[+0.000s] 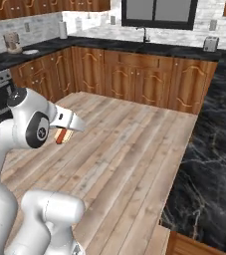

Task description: Place the cold items (sweet potato and carrot) from the fridge in one tupperware on the dining counter. Place the warm items (hot dog and kebab skewer) in the stove area in another tupperware.

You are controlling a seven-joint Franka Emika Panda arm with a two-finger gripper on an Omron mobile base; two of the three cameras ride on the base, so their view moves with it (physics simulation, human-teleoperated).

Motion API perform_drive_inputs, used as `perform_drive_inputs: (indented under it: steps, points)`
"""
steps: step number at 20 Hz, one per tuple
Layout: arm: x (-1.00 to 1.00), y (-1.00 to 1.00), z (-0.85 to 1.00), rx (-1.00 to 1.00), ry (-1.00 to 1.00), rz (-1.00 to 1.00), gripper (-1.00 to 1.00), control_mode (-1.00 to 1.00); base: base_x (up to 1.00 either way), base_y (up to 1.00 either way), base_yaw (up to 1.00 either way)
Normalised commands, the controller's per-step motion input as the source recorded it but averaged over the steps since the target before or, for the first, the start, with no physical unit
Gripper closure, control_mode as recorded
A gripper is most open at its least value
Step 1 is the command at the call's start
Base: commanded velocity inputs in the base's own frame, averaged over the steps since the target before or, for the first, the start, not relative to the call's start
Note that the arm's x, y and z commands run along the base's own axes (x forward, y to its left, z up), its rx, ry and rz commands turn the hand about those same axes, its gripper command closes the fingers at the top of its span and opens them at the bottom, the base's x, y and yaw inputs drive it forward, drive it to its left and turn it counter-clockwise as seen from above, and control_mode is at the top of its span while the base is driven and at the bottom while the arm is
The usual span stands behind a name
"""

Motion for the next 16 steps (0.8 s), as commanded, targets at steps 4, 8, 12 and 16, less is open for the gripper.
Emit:
perform_drive_inputs:
  steps: [4, 8, 12, 16]
  points:
    - [0.00, 0.00, 0.00, 0.00, 0.00, 0.00, 1.00, 1.00, -0.99, -0.36, -0.21]
    - [0.00, 0.00, 0.00, 0.00, 0.00, 0.00, 1.00, 1.00, -0.53, -0.88, -0.10]
    - [0.00, 0.00, 0.00, 0.00, 0.00, 0.00, 1.00, 1.00, -0.24, -1.00, -0.01]
    - [0.00, 0.00, 0.00, 0.00, 0.00, 0.00, 1.00, 1.00, -0.10, -1.00, 0.00]
